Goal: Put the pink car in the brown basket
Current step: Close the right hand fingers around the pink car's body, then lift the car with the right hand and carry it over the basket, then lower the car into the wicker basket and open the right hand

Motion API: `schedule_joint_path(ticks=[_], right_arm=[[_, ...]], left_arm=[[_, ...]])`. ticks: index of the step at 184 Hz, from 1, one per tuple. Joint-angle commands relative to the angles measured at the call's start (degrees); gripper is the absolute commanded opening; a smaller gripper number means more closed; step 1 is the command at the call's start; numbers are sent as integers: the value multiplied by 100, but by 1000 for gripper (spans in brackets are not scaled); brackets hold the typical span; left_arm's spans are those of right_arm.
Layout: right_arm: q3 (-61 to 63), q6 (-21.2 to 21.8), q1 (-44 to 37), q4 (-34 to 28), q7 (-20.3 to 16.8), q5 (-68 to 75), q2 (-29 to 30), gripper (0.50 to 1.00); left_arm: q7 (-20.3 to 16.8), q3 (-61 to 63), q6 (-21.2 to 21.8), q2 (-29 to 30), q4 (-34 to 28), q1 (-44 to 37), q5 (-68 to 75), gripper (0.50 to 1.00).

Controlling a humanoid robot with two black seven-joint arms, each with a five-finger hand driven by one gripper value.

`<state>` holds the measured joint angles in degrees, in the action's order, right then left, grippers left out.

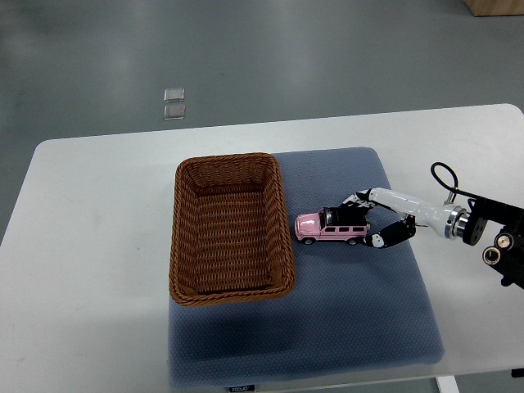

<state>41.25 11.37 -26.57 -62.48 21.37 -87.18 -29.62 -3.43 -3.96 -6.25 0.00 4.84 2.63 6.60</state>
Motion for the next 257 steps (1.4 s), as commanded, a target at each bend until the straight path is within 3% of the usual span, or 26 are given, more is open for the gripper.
schedule_joint_path(ticks=[1, 72, 134, 184, 257], right_arm=[[32, -21, -6, -1, 122, 35, -17, 507], [199, -443, -85, -62, 403, 404, -176, 500], [103, -390, -841, -54, 395, 606, -17, 500], [-1075, -364, -1623, 280, 438, 597, 659, 500], [-1567, -355, -2089, 878, 430, 580, 1670, 500]], left_arm=[[0, -8, 1, 0, -1, 0, 0, 1000], [0, -8, 1, 0, -1, 0, 0, 1000], [0, -8, 1, 0, -1, 0, 0, 1000], [0, 1, 1, 0, 8, 0, 0, 1000], [0, 1, 1, 0, 8, 9, -9, 1000]])
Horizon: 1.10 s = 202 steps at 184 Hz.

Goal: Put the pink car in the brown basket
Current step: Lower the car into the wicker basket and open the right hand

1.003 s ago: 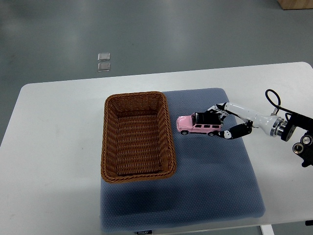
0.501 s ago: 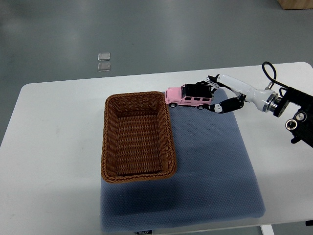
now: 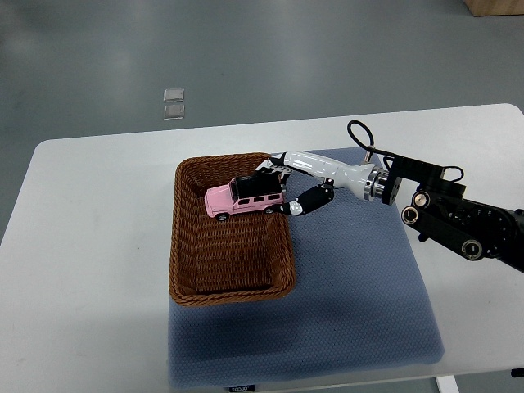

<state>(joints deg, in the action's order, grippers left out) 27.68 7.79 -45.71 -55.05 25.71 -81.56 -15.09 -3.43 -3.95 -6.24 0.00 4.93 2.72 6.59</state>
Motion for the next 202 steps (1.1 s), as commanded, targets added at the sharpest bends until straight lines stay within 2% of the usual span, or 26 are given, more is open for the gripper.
schedule_joint_path(ticks=[1, 52, 64, 69, 76, 101, 116, 122, 133, 176, 202], right_arm=[[-228, -6, -184, 143, -5, 17, 235, 500], [-342, -32, -298, 477, -23, 17, 481, 502], [-342, -41, -289, 477, -40, 17, 481, 547], [-342, -67, -289, 477, -49, 17, 481, 586], [-342, -120, -281, 477, -49, 17, 481, 615], [-351, -498, -228, 478, -75, 17, 490, 752], [-369, -516, -219, 477, -75, 17, 490, 817], [-378, -516, -219, 477, -75, 17, 481, 864], [-378, -516, -219, 477, -75, 26, 463, 901], [-167, -551, -131, 469, -75, 61, 349, 907], [659, -560, 176, 442, -84, 526, 138, 907]], left_arm=[[0, 0, 0, 0, 0, 0, 0, 1000], [0, 0, 0, 0, 0, 0, 0, 1000], [0, 0, 0, 0, 0, 0, 0, 1000], [0, 0, 0, 0, 0, 0, 0, 1000], [0, 0, 0, 0, 0, 0, 0, 1000], [0, 0, 0, 0, 0, 0, 0, 1000], [0, 0, 0, 0, 8, 0, 0, 1000], [0, 0, 0, 0, 8, 0, 0, 1000], [0, 0, 0, 0, 8, 0, 0, 1000], [0, -9, 0, 0, 8, -8, 0, 1000], [0, -18, 0, 0, 0, -8, 0, 1000]])
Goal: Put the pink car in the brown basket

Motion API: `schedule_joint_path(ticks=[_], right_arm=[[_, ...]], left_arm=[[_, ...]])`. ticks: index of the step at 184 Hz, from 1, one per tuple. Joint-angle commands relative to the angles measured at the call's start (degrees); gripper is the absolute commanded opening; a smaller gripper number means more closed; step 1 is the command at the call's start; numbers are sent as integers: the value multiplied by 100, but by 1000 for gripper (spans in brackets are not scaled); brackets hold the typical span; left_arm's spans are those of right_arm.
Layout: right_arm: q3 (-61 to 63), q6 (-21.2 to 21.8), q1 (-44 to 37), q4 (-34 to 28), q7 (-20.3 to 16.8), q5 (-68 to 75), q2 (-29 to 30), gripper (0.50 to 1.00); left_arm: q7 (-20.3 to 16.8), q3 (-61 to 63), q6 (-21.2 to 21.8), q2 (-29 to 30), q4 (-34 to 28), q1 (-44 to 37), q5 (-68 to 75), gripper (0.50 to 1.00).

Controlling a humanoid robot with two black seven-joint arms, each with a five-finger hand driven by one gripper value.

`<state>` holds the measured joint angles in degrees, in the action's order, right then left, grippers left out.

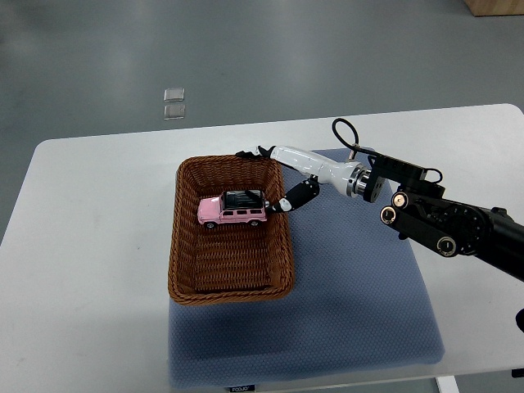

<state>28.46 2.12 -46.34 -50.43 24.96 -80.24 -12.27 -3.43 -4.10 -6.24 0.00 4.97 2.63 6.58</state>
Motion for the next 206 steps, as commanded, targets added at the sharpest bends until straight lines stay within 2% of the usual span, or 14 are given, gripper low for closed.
schedule_joint_path(ticks=[1, 15, 44, 109, 146, 206], right_arm=[[582, 8, 240, -20, -9, 395, -144, 907], [995, 8, 398, -28, -53, 984, -241, 907], [1636, -1, 846, -28, -431, 2653, -487, 907], [2093, 25, 1558, -20, -466, 4982, -715, 909], [2102, -27, 1637, -11, -457, 5721, -706, 913], [2164, 34, 1637, -37, -387, 5721, -627, 913]], left_arm=[[0, -3, 0, 0, -5, 0, 1, 1000], [0, -12, 0, 0, -5, 0, 1, 1000], [0, -12, 0, 0, -5, 0, -7, 1000], [0, -20, 0, 0, 4, 0, 1, 1000], [0, -20, 0, 0, 4, 9, -7, 1000], [0, -47, 0, 0, 4, 0, -7, 1000]])
